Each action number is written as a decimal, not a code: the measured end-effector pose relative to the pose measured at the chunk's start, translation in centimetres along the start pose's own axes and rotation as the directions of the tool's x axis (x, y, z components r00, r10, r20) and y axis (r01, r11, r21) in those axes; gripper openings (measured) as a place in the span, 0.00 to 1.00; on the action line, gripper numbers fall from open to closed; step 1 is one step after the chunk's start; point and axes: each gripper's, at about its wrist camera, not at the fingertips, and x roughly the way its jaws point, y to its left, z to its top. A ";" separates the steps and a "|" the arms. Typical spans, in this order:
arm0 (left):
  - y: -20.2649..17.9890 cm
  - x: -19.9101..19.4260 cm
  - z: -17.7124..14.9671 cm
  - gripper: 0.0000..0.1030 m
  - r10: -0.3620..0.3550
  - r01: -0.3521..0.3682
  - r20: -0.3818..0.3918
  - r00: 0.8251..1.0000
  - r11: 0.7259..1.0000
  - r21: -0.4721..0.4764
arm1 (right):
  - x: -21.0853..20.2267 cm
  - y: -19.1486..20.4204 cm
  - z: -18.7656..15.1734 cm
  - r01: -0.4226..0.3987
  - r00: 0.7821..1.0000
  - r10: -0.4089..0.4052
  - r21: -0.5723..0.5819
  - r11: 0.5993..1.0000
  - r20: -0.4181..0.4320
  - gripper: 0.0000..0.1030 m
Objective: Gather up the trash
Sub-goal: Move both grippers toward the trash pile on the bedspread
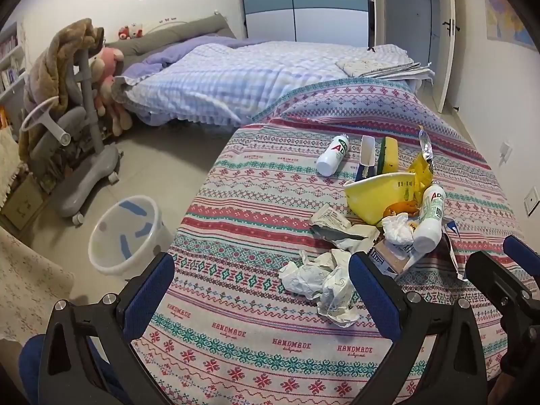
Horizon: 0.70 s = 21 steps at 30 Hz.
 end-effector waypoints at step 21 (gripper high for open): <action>-0.5 0.3 0.1 1.00 -0.015 0.015 0.000 1.000 1.000 -0.002 | 0.1 -0.4 -0.3 0.019 0.999 -0.019 -0.002 1.000 -0.025 1.00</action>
